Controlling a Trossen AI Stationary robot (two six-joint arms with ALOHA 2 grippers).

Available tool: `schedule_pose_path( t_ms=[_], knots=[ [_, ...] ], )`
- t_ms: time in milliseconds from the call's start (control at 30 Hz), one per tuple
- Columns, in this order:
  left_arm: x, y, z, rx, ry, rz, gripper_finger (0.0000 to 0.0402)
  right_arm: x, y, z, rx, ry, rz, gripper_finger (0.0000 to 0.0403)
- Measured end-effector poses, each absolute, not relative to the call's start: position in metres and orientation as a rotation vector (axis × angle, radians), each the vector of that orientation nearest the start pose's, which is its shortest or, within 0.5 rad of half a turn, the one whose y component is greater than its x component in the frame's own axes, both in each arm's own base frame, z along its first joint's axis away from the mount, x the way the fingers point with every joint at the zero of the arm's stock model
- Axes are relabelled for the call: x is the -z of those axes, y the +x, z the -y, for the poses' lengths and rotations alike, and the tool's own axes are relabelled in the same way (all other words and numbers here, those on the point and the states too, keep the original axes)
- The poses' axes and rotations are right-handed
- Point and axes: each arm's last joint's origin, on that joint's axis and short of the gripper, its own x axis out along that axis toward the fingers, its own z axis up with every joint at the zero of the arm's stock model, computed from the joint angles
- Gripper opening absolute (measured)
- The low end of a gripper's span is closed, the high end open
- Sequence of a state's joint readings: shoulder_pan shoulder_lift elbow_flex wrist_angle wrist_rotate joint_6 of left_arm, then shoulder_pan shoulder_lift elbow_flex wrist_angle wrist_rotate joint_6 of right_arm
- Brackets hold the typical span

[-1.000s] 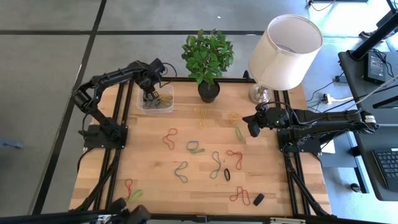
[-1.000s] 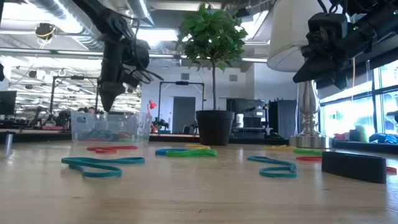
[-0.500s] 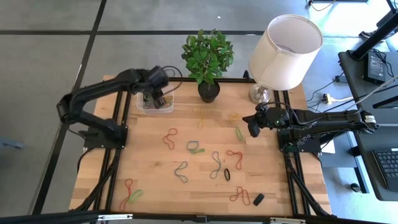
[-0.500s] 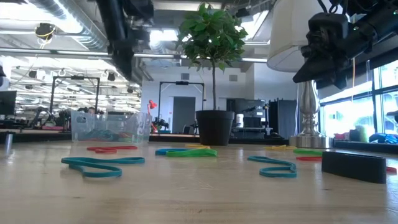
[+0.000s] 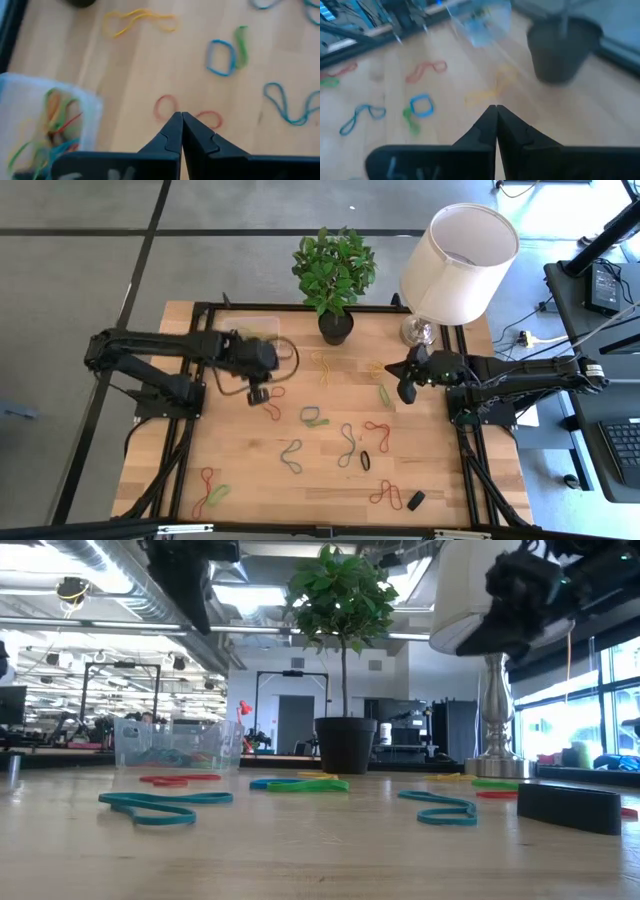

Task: Pick and place rubber bands into bin
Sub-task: Put the yellow rubber band into the basket

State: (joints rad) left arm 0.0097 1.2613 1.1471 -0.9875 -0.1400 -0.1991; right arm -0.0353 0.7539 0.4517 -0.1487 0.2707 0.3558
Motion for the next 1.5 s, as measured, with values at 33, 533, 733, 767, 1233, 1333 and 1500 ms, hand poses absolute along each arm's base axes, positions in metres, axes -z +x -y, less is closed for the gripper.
schedule_pose_path(
  t_ms=[33,533,733,767,1233,1333,1500],
  knots=[
    [-0.296,0.236,0.0,-0.218,-0.093,-1.064,0.0001,-0.228,0.169,0.014,0.366,0.268,-0.366,0.0015],
    [-0.22,0.239,0.039,-0.074,-0.045,-0.762,0.0001,-0.244,0.25,0.04,0.6,0.395,-0.725,0.0142],
    [-0.221,0.217,0.025,-0.073,-0.026,-0.687,0.0001,-0.219,0.27,0.066,0.857,0.56,-1.013,0.0184],
    [-0.222,0.212,0.023,-0.075,-0.025,-0.672,0.0001,-0.212,0.271,0.07,0.903,0.59,-1.044,0.0187],
    [-0.243,0.16,0.005,-0.085,-0.007,-0.46,0.0002,-0.144,0.281,0.095,1.09,0.769,-1.203,0.0172],
    [-0.245,0.158,0.005,-0.08,0.011,-0.445,0.0002,-0.134,0.284,0.096,1.08,0.781,-1.22,0.0153],
    [-0.246,0.157,0.005,-0.088,0.014,-0.441,0.0002,-0.127,0.289,0.096,1.037,0.821,-1.23,0.0083]
  ],
)
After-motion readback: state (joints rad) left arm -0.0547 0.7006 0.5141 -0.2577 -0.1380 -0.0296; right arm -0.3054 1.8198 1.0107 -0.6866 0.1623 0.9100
